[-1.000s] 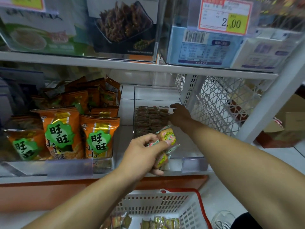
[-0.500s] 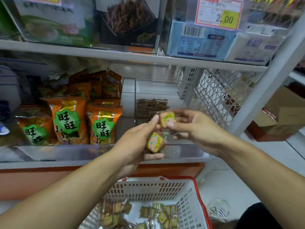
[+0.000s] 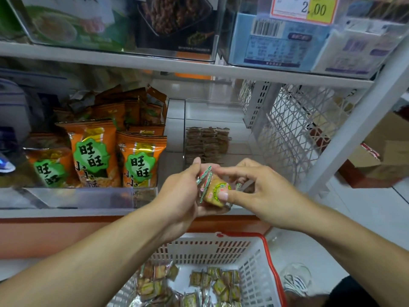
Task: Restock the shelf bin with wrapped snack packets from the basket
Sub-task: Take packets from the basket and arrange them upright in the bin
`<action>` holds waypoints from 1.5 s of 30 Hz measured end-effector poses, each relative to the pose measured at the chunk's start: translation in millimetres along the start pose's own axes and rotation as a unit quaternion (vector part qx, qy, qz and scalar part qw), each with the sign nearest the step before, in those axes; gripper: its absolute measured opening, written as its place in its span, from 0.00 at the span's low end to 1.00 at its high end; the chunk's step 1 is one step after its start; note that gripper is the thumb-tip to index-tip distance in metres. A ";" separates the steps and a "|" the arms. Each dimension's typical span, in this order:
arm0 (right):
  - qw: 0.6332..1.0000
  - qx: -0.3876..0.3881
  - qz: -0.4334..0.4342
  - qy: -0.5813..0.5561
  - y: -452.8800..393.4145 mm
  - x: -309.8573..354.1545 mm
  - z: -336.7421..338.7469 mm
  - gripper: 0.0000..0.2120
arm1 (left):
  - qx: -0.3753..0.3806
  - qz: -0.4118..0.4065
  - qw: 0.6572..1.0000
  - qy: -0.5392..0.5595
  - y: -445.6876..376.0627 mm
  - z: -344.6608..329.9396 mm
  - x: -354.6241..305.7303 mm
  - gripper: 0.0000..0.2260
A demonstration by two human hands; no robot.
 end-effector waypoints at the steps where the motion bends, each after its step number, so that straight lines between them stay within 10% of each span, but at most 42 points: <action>1: 1.000 0.005 0.003 0.005 1.1 0.2 -2.1 0.21 | -0.004 -0.005 1.000 0.008 -0.9 0.3 -0.2 0.19; 12: 0.980 0.042 0.010 -0.192 -1.1 -2.5 21.2 0.19 | 0.008 -0.057 0.996 0.068 -4.4 2.9 -11.6 0.16; 22: 0.830 0.120 -0.261 -0.478 -2.5 -26.4 14.4 0.21 | 0.055 -0.135 0.988 0.040 -2.2 4.6 -18.5 0.19; 26: 0.845 0.127 -0.224 -0.469 -1.9 -22.9 10.0 0.21 | 0.041 -0.142 0.988 0.034 -3.1 5.4 -18.4 0.19; 31: 0.978 -0.040 0.050 -0.196 -1.7 -9.0 22.6 0.17 | 0.053 -0.058 0.997 0.002 1.6 2.7 -14.9 0.25; 36: 0.953 -0.062 0.291 0.056 6.8 9.4 22.6 0.19 | 0.079 0.005 0.997 -0.020 5.6 2.1 -10.1 0.14; 45: 0.950 0.045 -0.006 -0.310 -0.3 -17.7 24.1 0.20 | 0.019 -0.169 0.983 -0.074 -1.7 13.5 -22.9 0.11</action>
Point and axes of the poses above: each hand's wrist, its own y-axis away from the middle knuckle, its own z-axis out of the back of the hand, x = y × z, the point moved 5 cm from there along -y, towards the middle knuckle, and after that the axes turned 13 degrees about -x, right-handed, at the moved point
